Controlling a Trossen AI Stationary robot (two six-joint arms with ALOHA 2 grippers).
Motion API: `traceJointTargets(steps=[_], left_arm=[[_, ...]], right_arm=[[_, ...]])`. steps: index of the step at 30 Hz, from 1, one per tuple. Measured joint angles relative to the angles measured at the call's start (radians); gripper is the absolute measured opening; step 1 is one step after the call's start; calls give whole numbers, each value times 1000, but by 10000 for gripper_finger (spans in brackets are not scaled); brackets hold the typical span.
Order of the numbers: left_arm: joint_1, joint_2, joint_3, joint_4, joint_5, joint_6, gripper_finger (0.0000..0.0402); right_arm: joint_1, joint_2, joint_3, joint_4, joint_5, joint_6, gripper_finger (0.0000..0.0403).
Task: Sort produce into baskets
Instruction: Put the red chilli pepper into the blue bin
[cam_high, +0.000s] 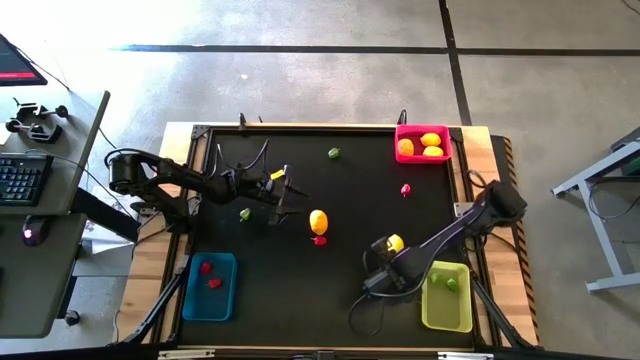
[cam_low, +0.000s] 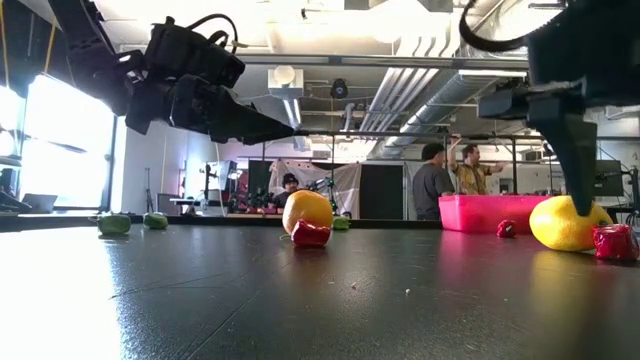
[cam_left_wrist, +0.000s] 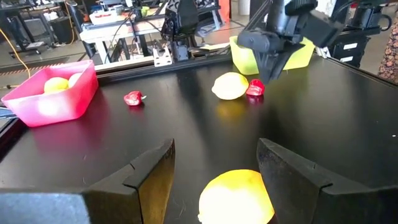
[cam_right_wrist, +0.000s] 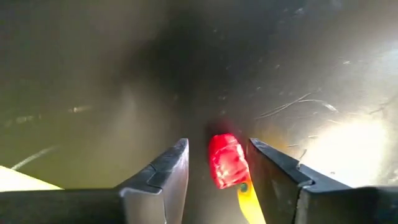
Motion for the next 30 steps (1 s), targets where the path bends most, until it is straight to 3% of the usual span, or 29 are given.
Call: traceJointTargets(steps=[10,17,24,30], left_arm=[[0,0,0,-1,0,1,213],[0,0,0,-1,0,3,213],[0,0,0,-2,-3,7,213],[0,0,0,-22,-50,9,213]], right_arm=[[-2,57,-3,-23,28,-89,128],[-2,62,-3,-36,43,-98,85],[-17,59,29,-51,47,41,14],[-84,-15,96,-5,52,126,4]])
